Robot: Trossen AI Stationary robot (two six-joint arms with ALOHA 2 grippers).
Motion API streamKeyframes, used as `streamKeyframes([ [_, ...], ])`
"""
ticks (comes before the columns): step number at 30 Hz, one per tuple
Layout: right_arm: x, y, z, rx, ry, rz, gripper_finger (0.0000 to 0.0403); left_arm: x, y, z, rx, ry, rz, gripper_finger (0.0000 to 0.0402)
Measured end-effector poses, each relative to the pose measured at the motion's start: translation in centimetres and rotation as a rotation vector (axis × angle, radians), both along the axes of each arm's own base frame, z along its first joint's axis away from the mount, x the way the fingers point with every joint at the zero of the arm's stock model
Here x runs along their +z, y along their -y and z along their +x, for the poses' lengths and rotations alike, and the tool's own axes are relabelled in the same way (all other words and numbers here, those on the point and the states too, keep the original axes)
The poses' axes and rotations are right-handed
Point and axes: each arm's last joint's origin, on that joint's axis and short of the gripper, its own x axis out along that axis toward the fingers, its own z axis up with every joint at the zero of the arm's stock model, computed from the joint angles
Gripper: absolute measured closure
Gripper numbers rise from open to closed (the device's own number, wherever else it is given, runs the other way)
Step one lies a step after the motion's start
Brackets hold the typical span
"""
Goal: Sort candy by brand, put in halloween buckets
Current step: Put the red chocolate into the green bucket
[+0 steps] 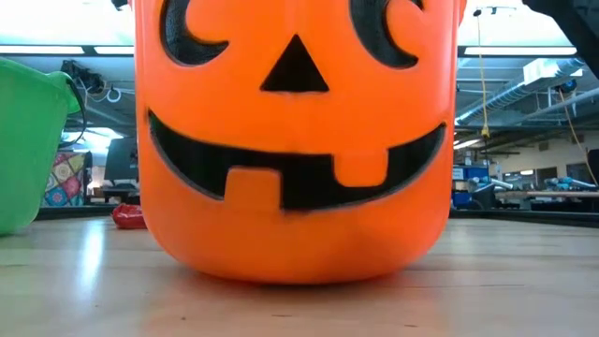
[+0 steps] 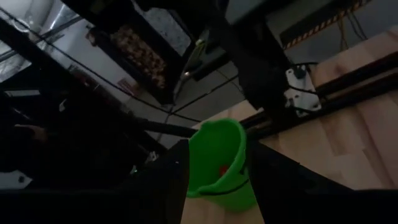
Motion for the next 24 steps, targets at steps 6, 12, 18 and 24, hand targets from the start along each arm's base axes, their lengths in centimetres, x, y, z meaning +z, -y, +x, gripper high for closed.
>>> streamKeyframes([
  [6,-1.5,0.8,0.6,-0.021,-0.029,0.044,0.0233,0.7,0.5,-2.2,0.031,0.058,0.049,0.0216],
  [12,-5.2,0.4,2.5,0.041,-0.062,0.118,0.0233,1.0,0.9,-3.6,0.068,0.115,0.029,0.0216],
  [18,-9.5,0.0,4.3,0.091,-0.083,0.218,0.0233,1.1,1.0,-4.1,0.088,0.139,0.014,0.0216],
  [24,-12.7,-0.1,5.4,0.108,-0.06,0.263,0.0233,1.1,1.0,-3.9,0.092,0.138,0.009,0.0216],
])
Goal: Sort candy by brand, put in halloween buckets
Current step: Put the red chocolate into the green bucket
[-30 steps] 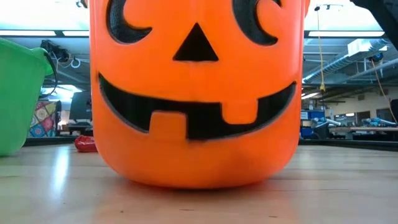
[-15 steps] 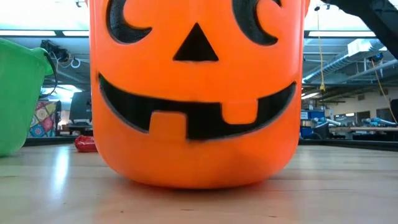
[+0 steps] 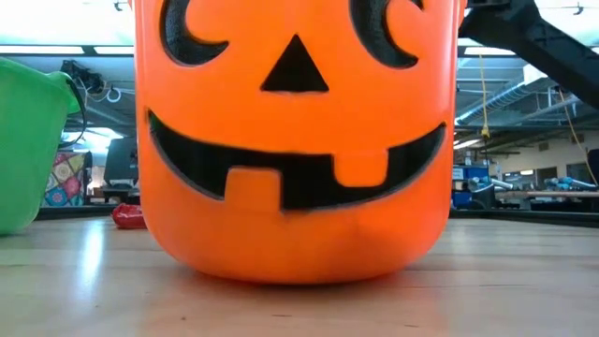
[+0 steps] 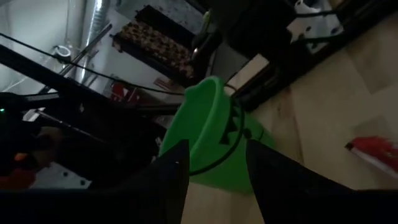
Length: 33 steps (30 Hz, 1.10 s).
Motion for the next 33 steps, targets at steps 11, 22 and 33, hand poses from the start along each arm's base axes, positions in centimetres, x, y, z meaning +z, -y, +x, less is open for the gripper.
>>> streamKeyframes([
  [11,-2.0,-1.6,1.0,-0.033,0.103,-0.391,0.0233,-0.1,-0.1,0.3,-0.004,-0.005,-0.01,0.0216],
  [22,-4.2,-2.4,0.7,-0.132,-0.064,-0.789,0.0233,-0.1,-0.1,0.6,0.013,-0.004,-0.031,0.0216],
  [33,-4.2,-2.0,0.6,-0.088,-0.057,-0.737,0.0233,-0.3,-0.3,1.3,0.029,-0.014,-0.055,0.0216],
])
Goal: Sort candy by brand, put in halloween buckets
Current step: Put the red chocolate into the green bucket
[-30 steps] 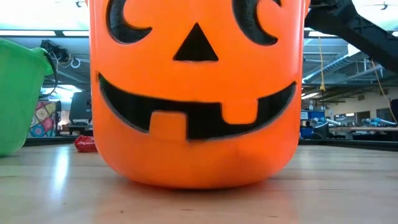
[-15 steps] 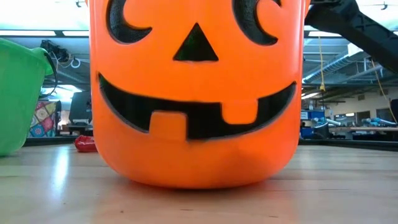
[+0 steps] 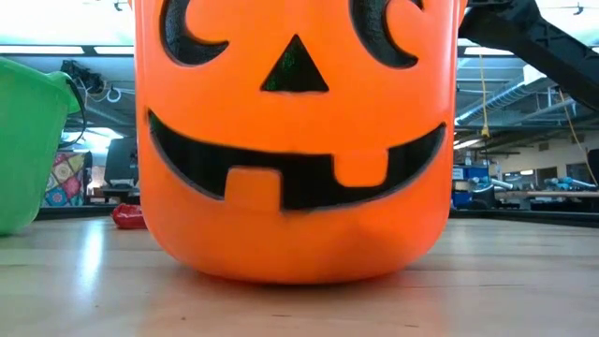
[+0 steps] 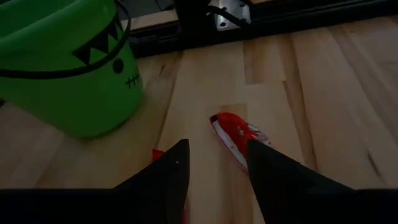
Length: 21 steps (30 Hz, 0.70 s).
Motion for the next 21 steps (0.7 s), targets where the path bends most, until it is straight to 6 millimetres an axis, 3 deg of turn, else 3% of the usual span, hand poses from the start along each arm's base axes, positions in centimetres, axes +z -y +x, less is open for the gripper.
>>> streamKeyframes([
  [11,-0.7,1.3,-0.6,-0.048,-0.077,-0.027,0.0233,-0.1,-0.1,0.6,-0.028,0.004,-0.034,0.0216],
  [15,-0.5,1.7,-0.7,-0.039,-0.079,0.098,0.0233,-0.2,-0.1,0.9,-0.008,0.006,-0.059,0.0216],
  [18,1.6,1.9,-0.6,0.005,-0.008,0.241,0.0233,-0.4,-0.1,1.1,-0.029,-0.011,-0.1,0.0216],
  [21,5.9,1.1,-1.0,0.016,0.08,0.223,0.0233,-1.4,0.0,1.3,-0.046,-0.074,-0.138,0.0216],
])
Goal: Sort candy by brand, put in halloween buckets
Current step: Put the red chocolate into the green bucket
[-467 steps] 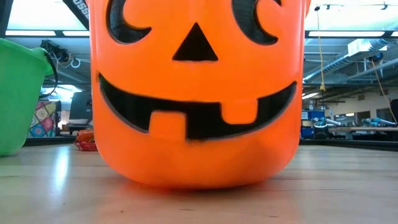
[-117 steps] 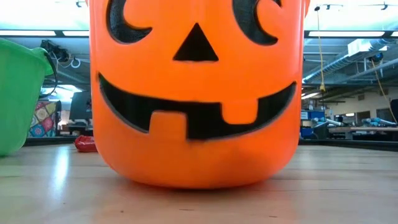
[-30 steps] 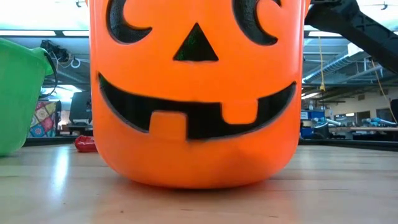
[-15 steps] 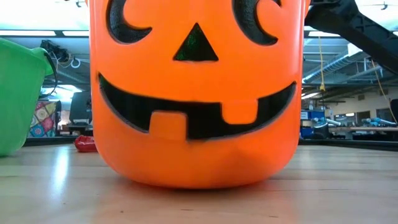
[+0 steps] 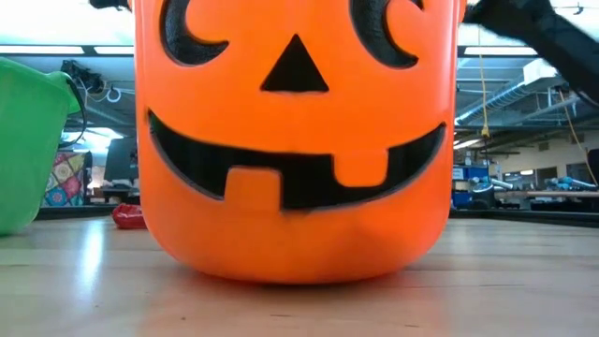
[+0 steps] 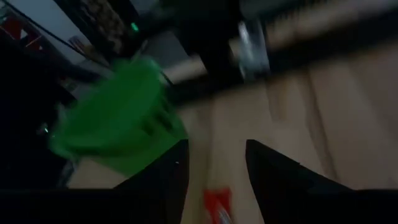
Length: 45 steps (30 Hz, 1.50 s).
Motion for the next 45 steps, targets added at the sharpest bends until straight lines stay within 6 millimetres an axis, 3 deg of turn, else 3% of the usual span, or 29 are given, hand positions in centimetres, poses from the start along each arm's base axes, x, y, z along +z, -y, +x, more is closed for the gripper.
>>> streamKeyframes([
  [5,10.3,-2.2,-2.8,-0.057,0.212,-0.206,0.0233,-2.6,0.0,-0.1,-0.062,-0.17,-0.001,0.0216],
  [10,20.2,-3.4,-8.9,-0.178,0.36,-0.399,0.0233,-6.9,-0.4,1.2,-0.087,-0.296,-0.028,0.0216],
  [13,24.4,-3.9,-13.0,-0.259,0.399,-0.482,0.0233,-10.1,-0.7,2.8,-0.101,-0.29,-0.052,0.0216],
  [16,27.1,-4.4,-16.6,-0.312,0.398,-0.512,0.0233,-13.2,-1.2,4.6,-0.092,-0.227,-0.075,0.0216],
  [20,28.8,-4.9,-20.1,-0.354,0.354,-0.522,0.0233,-16.8,-1.7,6.3,-0.039,-0.205,-0.094,0.0216],
  [23,29.2,-5.3,-21.8,-0.354,0.31,-0.508,0.0233,-19.7,-2.0,6.9,0.001,-0.306,-0.098,0.0215],
  [30,30.0,-6.3,-23.8,-0.332,0.314,-0.491,0.0233,-25.0,-2.4,7.8,-0.003,-0.561,-0.116,0.0189],
  [41,29.9,-6.4,-24.0,-0.326,0.296,-0.492,0.0233,-27.3,-2.6,10.0,-0.039,-0.516,-0.242,0.0058],
  [45,30.0,-6.4,-24.0,-0.326,0.3,-0.491,0.0233,-27.7,-2.8,10.1,-0.041,-0.552,-0.207,0.0045],
])
